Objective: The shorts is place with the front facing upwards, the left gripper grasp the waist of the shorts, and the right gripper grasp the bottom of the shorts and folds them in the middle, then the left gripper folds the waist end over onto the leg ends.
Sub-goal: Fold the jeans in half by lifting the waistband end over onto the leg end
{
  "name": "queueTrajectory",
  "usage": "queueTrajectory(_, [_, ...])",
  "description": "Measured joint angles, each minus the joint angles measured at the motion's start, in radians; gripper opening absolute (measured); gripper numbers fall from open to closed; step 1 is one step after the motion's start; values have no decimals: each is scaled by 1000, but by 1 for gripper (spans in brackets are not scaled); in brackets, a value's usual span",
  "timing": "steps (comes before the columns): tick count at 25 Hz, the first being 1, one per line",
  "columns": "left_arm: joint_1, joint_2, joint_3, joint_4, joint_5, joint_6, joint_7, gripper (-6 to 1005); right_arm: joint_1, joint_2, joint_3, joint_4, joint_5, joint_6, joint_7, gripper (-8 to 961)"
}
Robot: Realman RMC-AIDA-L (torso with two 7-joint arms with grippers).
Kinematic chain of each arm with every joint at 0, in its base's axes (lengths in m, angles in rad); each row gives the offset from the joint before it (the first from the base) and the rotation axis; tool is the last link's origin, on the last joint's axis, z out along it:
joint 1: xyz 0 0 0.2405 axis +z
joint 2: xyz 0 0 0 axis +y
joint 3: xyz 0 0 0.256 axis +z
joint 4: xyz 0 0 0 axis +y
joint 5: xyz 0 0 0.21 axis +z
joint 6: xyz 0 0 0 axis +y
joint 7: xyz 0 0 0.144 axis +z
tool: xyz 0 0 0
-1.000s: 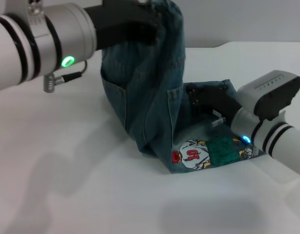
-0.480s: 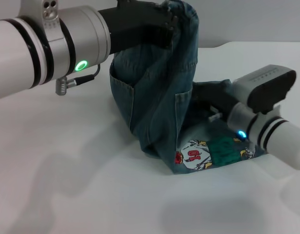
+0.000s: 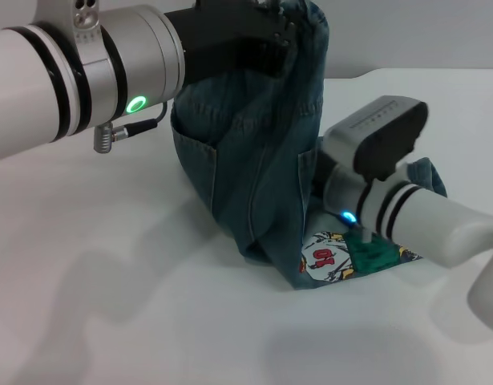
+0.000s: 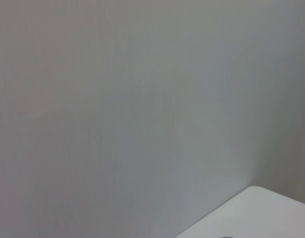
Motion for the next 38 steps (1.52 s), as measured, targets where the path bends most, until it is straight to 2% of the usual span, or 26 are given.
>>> queueTrajectory(8, [0, -1, 0, 1, 1, 2, 9, 45, 19, 1, 0, 50, -36, -30, -1, 0])
queueTrajectory(13, [1, 0, -2, 1, 0, 3, 10, 46, -24, -2, 23, 39, -41, -17, -20, 1])
queueTrajectory(21, [9, 0, 9, 1, 0, 4, 11, 46, -140, -17, 167, -152, -33, 89, -25, 0])
queueTrajectory(27, [10, 0, 45, 8, 0, 23, 11, 45, -216, -19, 256, -268, -32, 231, -27, 0])
queueTrajectory(29, [12, 0, 130, 31, -10, 88, 11, 45, -262, -19, 313, -342, -31, 305, -32, 0])
queueTrajectory(32, [12, 0, 143, 35, -14, 100, 12, 46, -286, -20, 347, -386, -30, 337, -31, 0])
queueTrajectory(34, [5, 0, 199, 55, -30, 161, 17, 46, -311, -21, 375, -430, -29, 369, -29, 0])
queueTrajectory(38, [-4, -3, 246, 97, -49, 221, 24, 48, -373, -22, 396, -473, 7, 425, -27, 0])
